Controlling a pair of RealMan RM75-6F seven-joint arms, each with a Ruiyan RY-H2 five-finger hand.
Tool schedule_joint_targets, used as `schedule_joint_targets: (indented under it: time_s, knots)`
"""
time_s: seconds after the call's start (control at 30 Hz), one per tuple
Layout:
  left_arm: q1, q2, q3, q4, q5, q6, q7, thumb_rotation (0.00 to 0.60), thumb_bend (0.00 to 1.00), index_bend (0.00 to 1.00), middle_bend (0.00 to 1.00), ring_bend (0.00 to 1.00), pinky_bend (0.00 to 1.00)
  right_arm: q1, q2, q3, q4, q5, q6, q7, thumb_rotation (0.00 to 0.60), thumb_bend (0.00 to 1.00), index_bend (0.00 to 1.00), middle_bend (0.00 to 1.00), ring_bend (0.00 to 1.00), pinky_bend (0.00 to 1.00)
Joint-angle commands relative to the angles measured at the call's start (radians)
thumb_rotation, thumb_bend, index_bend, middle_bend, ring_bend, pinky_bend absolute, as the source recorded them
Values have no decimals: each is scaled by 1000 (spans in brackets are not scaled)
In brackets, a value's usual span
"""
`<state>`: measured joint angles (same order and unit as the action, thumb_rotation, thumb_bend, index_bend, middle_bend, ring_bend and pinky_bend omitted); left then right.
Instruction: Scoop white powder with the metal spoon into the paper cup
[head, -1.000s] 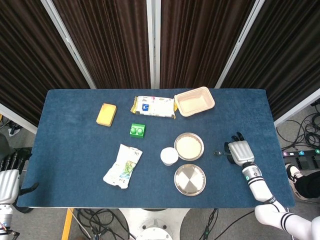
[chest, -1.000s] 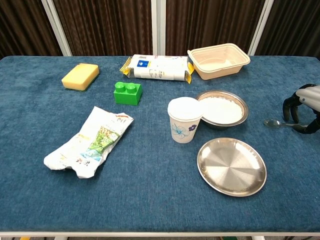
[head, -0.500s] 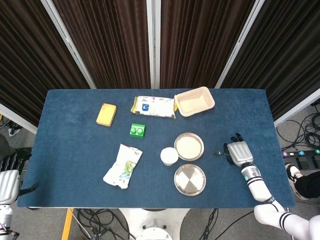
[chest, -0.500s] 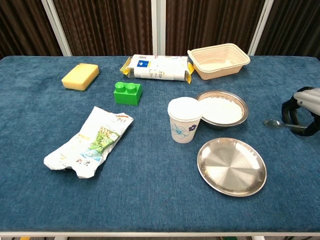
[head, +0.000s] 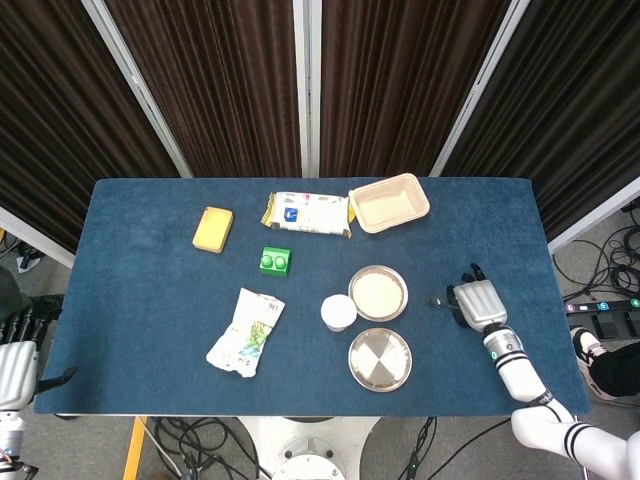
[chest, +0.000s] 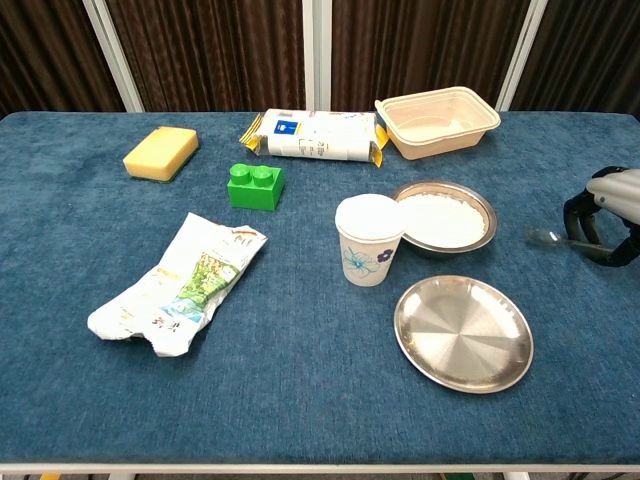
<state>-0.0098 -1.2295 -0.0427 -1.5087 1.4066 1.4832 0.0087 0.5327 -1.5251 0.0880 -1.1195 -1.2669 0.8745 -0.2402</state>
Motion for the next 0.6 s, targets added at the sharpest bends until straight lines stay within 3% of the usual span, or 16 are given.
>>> schedule_joint_targets:
  time_s: [0.03, 0.27, 0.43, 0.6]
  knots:
    - [1, 0, -1, 1, 1, 2, -2, 600, 164, 233, 137, 71, 48, 22, 84, 6, -96, -13, 0, -55, 600, 348, 586, 583, 214, 65]
    - [8, 0, 3, 3, 9, 14, -8, 600, 164, 233, 137, 71, 48, 127, 235, 51, -302, 32, -95, -193, 600, 356, 596, 590, 230, 66]
    - [13, 2, 4, 1, 6, 18, -9, 600, 164, 233, 137, 71, 48, 239, 241, 67, -345, 109, -201, -318, 600, 358, 597, 591, 229, 67]
    - [16, 2, 4, 2, 5, 18, -12, 600, 164, 233, 137, 71, 47, 354, 200, 38, -332, 218, -266, -490, 600, 361, 599, 591, 230, 68]
